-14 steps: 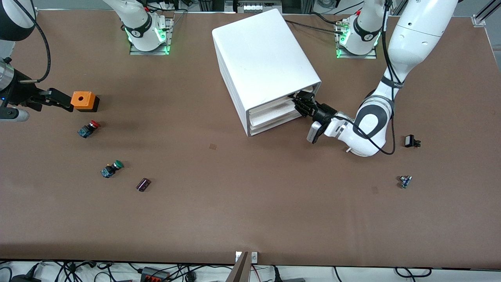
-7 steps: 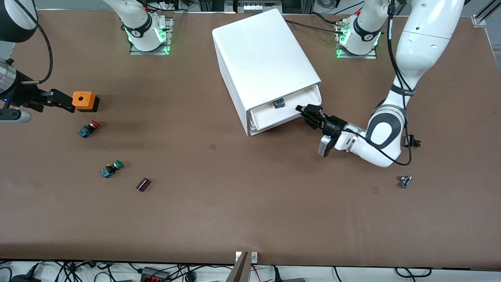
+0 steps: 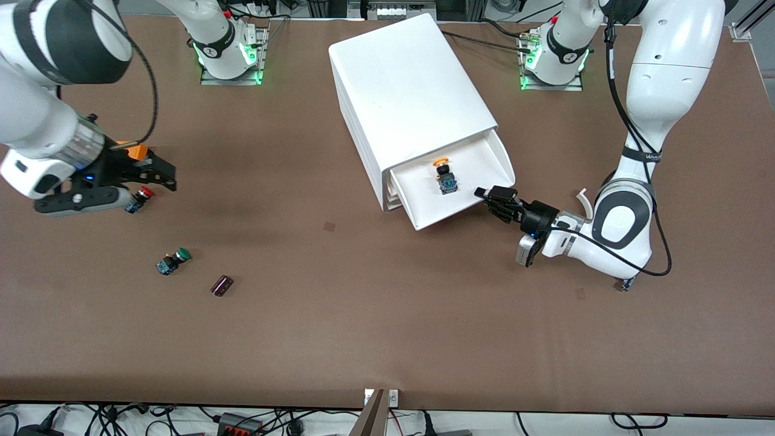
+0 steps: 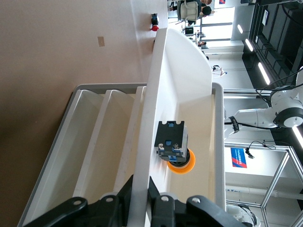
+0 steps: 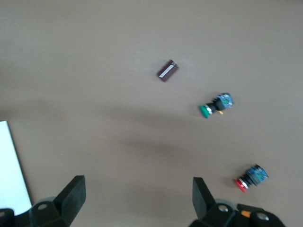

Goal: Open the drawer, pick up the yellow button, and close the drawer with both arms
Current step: 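Move the right gripper over the drawer while the left gripper withdraws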

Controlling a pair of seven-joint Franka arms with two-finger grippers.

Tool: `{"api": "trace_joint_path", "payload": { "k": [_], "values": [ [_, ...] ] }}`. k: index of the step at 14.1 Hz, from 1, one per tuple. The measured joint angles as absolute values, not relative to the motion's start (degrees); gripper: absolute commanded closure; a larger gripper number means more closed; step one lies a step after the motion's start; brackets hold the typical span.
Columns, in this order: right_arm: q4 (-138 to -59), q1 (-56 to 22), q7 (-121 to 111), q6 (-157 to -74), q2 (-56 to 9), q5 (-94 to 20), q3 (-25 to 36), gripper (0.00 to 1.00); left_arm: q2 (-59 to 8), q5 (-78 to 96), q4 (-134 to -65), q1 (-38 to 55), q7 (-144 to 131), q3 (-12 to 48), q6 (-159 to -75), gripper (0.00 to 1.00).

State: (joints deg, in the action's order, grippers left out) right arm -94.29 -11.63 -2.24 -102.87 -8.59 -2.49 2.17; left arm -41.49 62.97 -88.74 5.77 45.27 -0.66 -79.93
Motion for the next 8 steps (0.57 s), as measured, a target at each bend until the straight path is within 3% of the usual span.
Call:
{"api": "trace_joint_path", "payload": {
  "k": [5, 8],
  "values": [
    [-89.7, -18.61, 1.57, -106.23, -13.75, -6.43, 2.04, 0.0, -41.77, 61.99, -87.46, 5.84, 42.01, -2.46, -83.42, 0.0],
    [-86.21, -23.89, 1.95, -107.77, -17.2, -7.2, 1.96, 0.0, -40.6, 52.56, -80.9, 5.73, 31.21, -3.73, -82.11, 0.0]
  ]
}}
